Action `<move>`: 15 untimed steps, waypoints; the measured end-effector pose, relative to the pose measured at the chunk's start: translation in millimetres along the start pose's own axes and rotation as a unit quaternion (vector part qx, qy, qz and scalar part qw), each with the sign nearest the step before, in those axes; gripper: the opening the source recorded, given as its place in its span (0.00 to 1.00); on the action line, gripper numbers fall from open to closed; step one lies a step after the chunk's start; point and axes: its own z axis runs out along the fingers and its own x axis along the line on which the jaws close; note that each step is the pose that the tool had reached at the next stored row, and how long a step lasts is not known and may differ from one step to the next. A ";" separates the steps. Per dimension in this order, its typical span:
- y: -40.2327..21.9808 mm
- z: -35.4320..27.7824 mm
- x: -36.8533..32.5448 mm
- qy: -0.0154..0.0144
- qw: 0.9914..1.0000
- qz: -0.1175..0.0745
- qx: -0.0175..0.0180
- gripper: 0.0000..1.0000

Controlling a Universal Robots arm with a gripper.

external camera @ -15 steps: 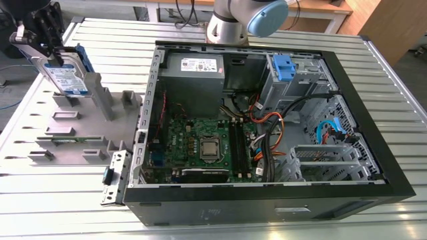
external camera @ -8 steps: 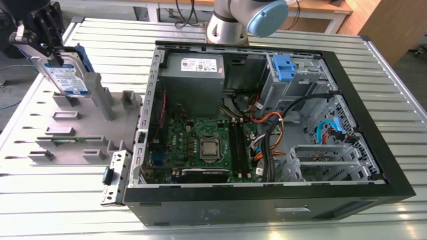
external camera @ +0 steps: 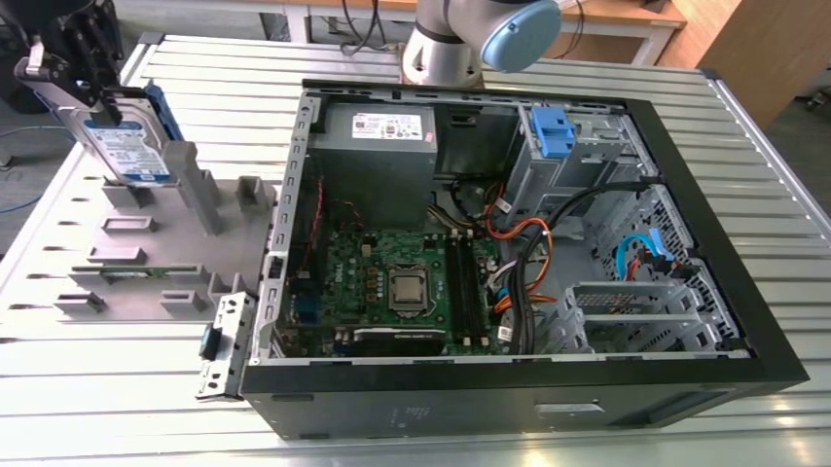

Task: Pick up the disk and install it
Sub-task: 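Pick up the disk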

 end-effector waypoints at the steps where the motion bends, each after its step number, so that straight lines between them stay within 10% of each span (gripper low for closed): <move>1: 0.0 -0.6 0.0 0.000 1.000 0.000 0.000 0.35; 15: 0.2 -3.9 0.0 0.000 1.000 0.000 0.000 0.35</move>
